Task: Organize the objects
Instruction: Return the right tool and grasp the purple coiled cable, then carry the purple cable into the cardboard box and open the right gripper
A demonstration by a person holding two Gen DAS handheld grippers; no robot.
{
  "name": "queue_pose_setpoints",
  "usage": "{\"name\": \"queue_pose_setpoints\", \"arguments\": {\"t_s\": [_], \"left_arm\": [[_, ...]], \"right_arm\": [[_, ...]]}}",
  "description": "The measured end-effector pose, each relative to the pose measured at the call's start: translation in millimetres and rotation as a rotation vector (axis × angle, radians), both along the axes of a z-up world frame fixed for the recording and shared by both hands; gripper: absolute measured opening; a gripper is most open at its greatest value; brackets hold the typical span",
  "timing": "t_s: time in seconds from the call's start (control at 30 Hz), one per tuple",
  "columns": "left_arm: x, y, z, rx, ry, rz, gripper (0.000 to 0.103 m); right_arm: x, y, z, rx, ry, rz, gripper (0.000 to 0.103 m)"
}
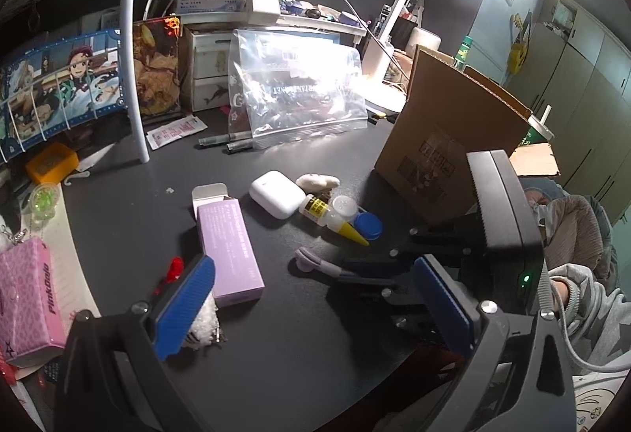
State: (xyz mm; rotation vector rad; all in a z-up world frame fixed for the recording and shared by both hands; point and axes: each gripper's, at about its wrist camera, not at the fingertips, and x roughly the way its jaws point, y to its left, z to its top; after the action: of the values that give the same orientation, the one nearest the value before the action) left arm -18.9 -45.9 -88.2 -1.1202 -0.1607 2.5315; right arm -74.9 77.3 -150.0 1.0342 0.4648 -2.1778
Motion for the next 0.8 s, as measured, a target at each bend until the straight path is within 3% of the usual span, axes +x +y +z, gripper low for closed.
{"name": "queue_pose_setpoints", "arguments": {"t_s": [0.13,0.23,0.33,0.4,0.47,0.6,0.8], "left_arm": [[-2.0,3.0,0.4,0.000,-0.008,-0.017,0.100],[-4.2,5.2,4.6,0.012,-0.005,-0.022,0.099],[-7.5,8.4,15.6,0.047,0.006,-0.047,0.088],[-9.2,10.8,25.4,0.054,0.022,-0.055,0.070],[-11.0,12.7,35.7,0.062,0.037,-0.059,0.060],[-16.6,17.1,56.2,0.112,0.064,-0.092,0.050],[-27.8,32.8,82.7,0.120,0.101,-0.133,0.032]], "right_arm": [[6.0,0.8,3.7,-0.006,0.023,0.023,0.007],[12.4,4.5,23.4,-0.049,0.068,0.039,0.007],[20.5,7.8,49.4,-0.087,0.123,0.058,0.007],[27.0,9.9,67.4,-0.104,0.165,0.072,0.007],[32.6,12.4,82.3,-0.116,0.208,0.085,0.007],[40.2,18.6,105.2,-0.122,0.275,0.090,0.007],[41.6,35.2,131.9,-0.129,0.329,0.076,0.007]]}}
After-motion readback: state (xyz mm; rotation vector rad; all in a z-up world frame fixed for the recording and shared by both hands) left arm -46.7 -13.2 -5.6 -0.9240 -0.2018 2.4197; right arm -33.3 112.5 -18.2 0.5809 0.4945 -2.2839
